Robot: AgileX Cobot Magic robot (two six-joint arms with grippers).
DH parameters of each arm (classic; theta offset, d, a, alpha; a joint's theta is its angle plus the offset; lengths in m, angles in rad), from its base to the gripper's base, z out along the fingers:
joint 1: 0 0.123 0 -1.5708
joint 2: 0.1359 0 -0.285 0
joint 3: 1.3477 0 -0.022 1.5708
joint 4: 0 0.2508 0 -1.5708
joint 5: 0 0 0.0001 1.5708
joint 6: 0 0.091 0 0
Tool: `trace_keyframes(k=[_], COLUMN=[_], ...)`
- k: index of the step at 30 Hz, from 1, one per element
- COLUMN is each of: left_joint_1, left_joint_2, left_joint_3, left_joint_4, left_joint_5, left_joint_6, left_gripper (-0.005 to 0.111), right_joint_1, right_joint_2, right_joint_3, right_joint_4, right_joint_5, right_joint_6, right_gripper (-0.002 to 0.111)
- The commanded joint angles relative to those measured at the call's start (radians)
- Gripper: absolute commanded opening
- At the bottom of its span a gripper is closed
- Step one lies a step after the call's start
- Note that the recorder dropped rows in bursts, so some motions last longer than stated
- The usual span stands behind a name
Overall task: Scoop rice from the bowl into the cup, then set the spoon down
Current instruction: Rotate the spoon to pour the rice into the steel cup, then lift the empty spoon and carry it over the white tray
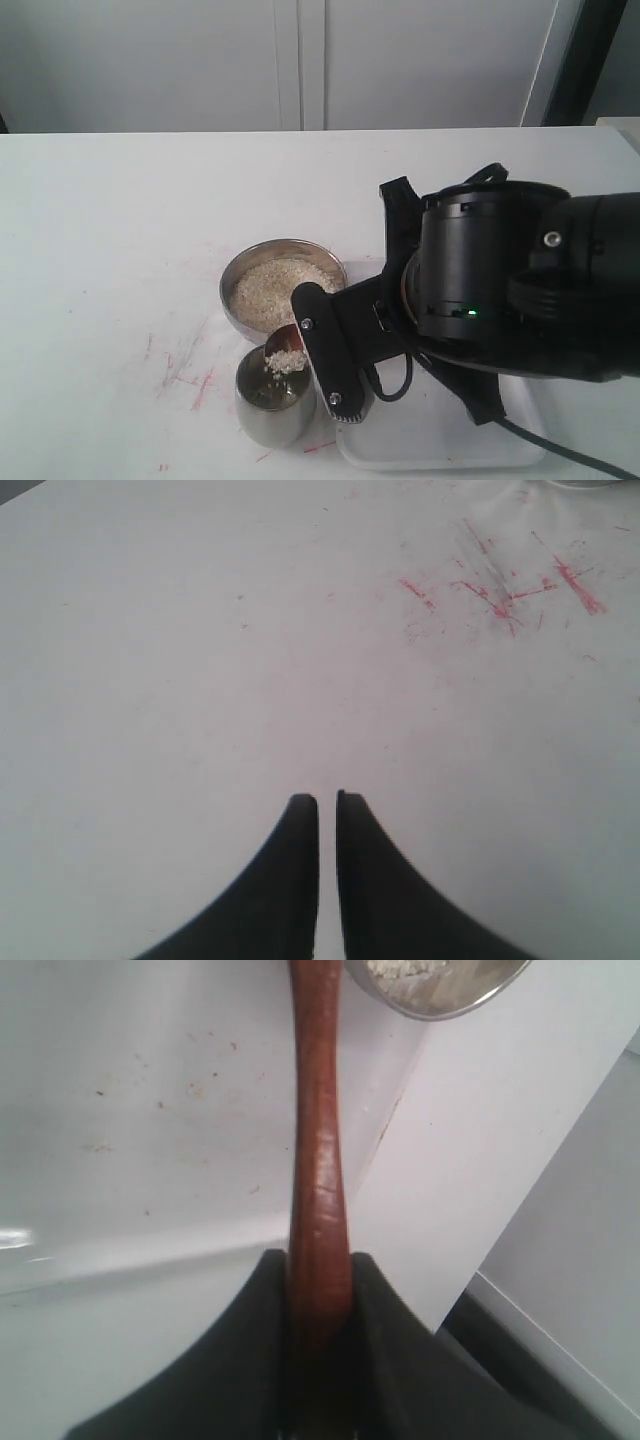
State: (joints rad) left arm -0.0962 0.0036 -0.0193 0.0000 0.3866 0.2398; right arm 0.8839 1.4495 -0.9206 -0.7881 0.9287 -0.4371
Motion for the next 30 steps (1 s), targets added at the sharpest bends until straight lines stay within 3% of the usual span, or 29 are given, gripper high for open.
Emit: trace_keyframes(k=[1, 15, 30], left_joint_1=[-0.007, -0.007, -0.007], left_joint_2=[-0.004, -0.004, -0.004], left_joint_3=[0.009, 0.009, 0.009], left_joint_4=[-0.006, -0.006, -0.006], left_joint_5=[0.048, 0.048, 0.048], left_joint_6=[-0.005, -0.005, -0.005], left_gripper=[0.014, 0.014, 0.014], right_joint_1=[0.002, 0.002, 0.034], right_joint_2=[-0.003, -0.003, 0.006], right_joint_3=[0.003, 0.003, 0.003], right_joint_4=[-0.026, -0.125, -0.207], right_joint_5=[-0.022, -0.037, -0.063], right_joint_6=[-0.012, -0.172, -0.168], right_gripper=[0.000, 0.000, 0.000])
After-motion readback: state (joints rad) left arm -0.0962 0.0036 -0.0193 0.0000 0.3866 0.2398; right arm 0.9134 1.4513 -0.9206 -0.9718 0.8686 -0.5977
